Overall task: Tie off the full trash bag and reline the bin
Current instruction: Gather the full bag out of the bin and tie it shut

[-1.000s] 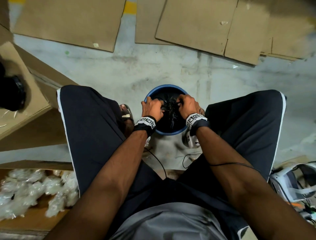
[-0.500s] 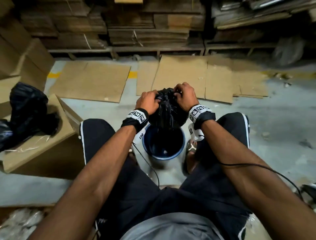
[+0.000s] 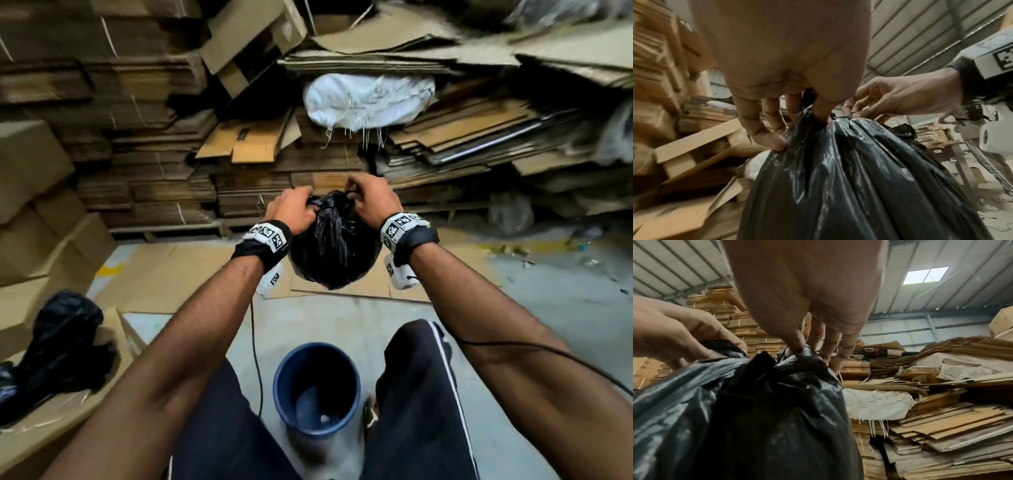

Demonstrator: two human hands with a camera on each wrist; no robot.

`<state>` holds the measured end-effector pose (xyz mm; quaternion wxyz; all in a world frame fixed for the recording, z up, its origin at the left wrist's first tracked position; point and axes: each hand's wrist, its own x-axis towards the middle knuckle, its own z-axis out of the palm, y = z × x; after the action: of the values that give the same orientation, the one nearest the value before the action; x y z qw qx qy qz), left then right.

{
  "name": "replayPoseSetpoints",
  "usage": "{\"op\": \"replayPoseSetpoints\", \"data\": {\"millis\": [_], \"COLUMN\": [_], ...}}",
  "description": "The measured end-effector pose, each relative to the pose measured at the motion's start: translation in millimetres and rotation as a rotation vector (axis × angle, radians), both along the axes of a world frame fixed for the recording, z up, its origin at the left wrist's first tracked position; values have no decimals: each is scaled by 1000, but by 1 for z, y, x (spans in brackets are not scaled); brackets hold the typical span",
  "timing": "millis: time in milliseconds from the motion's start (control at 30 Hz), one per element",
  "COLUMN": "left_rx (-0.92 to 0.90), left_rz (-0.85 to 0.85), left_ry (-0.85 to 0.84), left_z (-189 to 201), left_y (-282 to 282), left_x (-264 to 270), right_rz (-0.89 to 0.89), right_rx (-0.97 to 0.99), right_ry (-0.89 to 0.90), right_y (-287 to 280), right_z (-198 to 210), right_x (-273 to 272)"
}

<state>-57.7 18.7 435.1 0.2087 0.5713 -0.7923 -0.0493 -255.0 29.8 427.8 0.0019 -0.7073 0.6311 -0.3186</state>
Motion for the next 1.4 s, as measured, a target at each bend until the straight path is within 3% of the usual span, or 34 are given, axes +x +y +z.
{"op": "replayPoseSetpoints", "data": {"millis": [333,633,733,867,1100,1400], "left_rx": [-35,15,67,163,299,481], "left_rz": [-108,-212,-241,-273,-386,-423], "left_ry": [-22,70,112,172,179,-23], "left_z": [52,29,2,-49,-162,-319], "left_y": [-38,-80,-98,-123,-133,-121], "left_x": [-75,-175,-216,-261,-323,-366], "right_rz": [-87,-225,-292,-393,-530,-598], "right_rx": [-35,-18,3,187,297,483], "right_ry": [-69,-126,-129,-23,-126,-217], "right_y": [-22,-28,-22,-15,-14,13], "right_z": [40,30,10,-36,-142,-312], "right_x": [-77,-165,-197,-237,-294,-335]}}
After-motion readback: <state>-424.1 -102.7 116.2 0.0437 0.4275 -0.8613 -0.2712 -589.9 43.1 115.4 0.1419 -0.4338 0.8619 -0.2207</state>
